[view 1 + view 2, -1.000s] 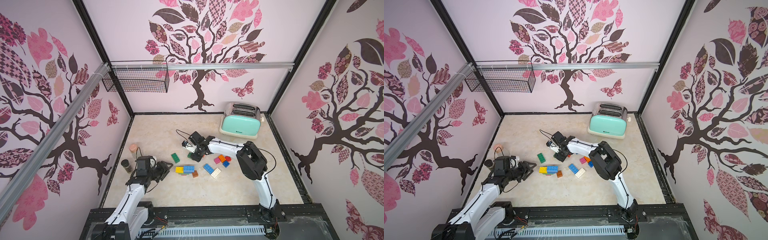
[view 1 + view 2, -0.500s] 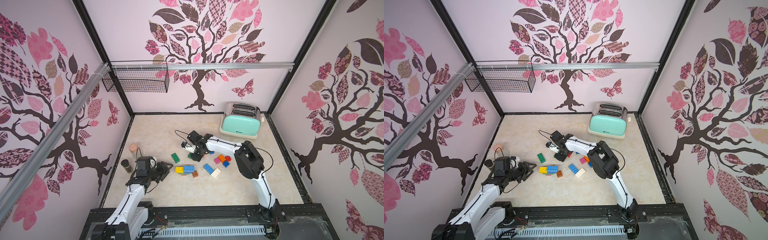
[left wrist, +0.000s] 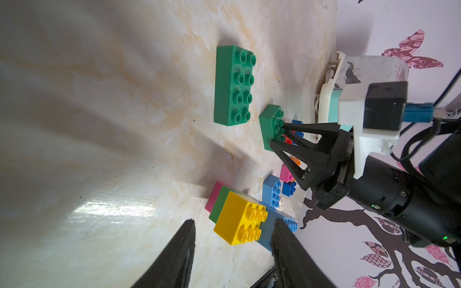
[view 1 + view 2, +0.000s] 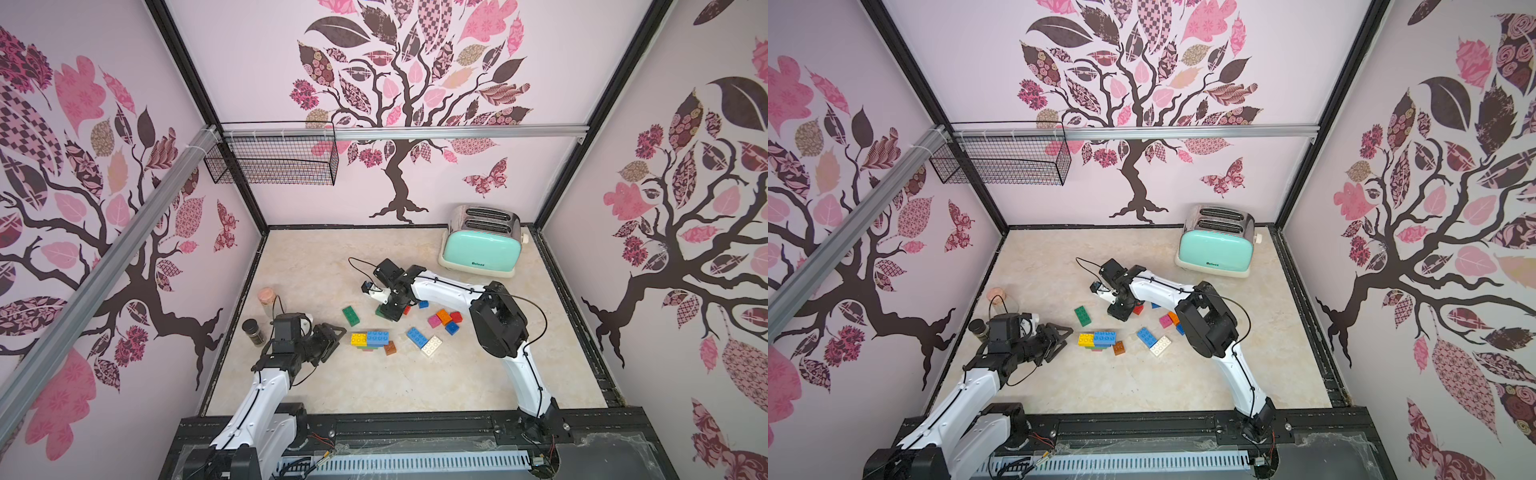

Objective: Assemble a heart with lego
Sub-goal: Pick up the lego brick from the center of the board.

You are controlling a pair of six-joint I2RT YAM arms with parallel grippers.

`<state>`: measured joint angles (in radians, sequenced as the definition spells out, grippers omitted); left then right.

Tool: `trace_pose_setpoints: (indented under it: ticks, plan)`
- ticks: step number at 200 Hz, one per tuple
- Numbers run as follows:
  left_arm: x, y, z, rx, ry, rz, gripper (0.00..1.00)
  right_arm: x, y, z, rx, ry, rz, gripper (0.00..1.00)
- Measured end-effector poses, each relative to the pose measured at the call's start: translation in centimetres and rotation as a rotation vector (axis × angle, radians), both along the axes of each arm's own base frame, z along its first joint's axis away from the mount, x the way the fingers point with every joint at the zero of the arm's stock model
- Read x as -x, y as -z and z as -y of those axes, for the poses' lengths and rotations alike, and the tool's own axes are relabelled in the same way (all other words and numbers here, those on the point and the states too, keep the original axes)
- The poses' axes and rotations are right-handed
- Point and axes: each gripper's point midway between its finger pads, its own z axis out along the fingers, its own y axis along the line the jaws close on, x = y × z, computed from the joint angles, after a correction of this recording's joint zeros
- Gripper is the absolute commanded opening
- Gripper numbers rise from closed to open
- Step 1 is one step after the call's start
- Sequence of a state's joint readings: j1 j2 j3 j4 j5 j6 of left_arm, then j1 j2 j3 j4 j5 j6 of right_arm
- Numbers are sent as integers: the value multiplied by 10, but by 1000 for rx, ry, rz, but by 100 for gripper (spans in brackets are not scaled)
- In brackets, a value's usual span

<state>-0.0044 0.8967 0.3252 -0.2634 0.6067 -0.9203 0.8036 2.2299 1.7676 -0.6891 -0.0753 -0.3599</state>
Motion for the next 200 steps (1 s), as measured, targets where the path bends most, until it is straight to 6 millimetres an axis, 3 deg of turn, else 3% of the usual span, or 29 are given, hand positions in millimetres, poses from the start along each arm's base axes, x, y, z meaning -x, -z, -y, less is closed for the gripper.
trace_pose_setpoints:
  ticks: [33,62,200]
  plan:
    - [0,0,0,0,0,0,53,0,0,0,1,-3,1,36]
    - [0,0,0,0,0,0,53,0,0,0,3,-5,3,43]
    - [0,0,0,-1,-1,-1,53,-4,2,3,16,6,21,41]
